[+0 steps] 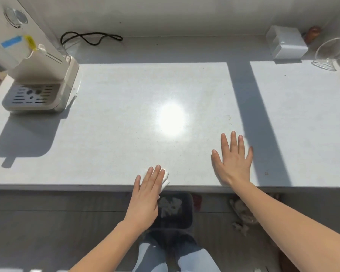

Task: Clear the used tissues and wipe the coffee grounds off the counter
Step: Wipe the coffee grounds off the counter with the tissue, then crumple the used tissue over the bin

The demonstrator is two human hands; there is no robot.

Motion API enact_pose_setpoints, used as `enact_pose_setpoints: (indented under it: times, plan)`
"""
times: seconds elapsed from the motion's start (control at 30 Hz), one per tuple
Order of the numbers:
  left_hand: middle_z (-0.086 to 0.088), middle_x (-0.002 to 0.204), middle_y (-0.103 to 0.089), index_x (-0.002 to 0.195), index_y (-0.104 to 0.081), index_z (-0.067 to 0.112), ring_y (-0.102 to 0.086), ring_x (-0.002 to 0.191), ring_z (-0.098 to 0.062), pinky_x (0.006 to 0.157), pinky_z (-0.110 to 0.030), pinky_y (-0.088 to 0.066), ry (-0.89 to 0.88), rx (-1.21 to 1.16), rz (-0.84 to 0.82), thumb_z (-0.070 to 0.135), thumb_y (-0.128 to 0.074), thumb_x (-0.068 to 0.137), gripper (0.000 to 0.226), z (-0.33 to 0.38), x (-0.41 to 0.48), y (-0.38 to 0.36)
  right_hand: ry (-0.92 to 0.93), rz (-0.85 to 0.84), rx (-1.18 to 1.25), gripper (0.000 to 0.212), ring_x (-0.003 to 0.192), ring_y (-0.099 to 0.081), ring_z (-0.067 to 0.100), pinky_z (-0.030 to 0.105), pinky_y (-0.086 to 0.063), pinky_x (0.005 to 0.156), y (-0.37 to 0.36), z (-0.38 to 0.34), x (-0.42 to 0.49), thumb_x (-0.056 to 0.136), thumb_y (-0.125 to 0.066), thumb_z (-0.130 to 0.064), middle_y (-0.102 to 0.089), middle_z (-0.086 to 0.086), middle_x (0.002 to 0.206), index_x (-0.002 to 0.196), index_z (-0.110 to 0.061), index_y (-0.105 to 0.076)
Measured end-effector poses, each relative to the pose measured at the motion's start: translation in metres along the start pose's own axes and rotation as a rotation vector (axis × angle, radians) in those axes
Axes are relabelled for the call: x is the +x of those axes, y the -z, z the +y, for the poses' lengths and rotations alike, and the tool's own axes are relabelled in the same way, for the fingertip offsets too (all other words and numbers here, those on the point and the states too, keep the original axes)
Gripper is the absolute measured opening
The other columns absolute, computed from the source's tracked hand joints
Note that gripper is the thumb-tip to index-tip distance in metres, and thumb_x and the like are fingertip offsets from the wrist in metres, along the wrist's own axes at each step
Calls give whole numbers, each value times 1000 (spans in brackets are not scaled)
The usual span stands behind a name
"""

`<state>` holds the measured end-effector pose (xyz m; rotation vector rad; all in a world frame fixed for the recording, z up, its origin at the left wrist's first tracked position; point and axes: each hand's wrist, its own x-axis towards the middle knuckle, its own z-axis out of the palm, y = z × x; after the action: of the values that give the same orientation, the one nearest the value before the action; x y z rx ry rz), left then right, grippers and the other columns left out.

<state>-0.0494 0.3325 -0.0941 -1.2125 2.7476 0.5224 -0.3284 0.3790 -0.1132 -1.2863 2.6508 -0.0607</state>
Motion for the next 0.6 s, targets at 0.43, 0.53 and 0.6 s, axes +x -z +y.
enact_pose_setpoints:
  times: [0.43, 0.53, 0.6]
  plan:
    - [10, 107, -69, 89, -75, 36, -58, 107, -11, 91, -24, -47, 511, -1311, -17, -6, -40, 84, 55, -2, -12, 54, 273, -9, 543, 39, 133, -39, 11, 43, -23, 116, 20, -52, -54, 100, -33, -38, -52, -4, 138, 130, -24, -53]
    - [-10, 105, -72, 92, -76, 17, -66, 100, -25, 77, -31, -57, 633, -1587, -155, -9, -39, 72, 49, -1, -14, 57, 455, -142, 590, 33, 111, -46, -8, 31, -46, 96, 25, -88, -97, 96, -37, -42, -60, -18, 121, 123, -35, -54]
    - [-17, 103, -72, 99, -72, 3, -69, 95, -29, 74, -34, -58, 720, -1786, -231, -11, -36, 65, 51, 0, -16, 56, 483, -206, 640, 31, 110, -49, -6, 26, -47, 93, 25, -107, -116, 95, -39, -39, -60, -22, 118, 123, -39, -53]
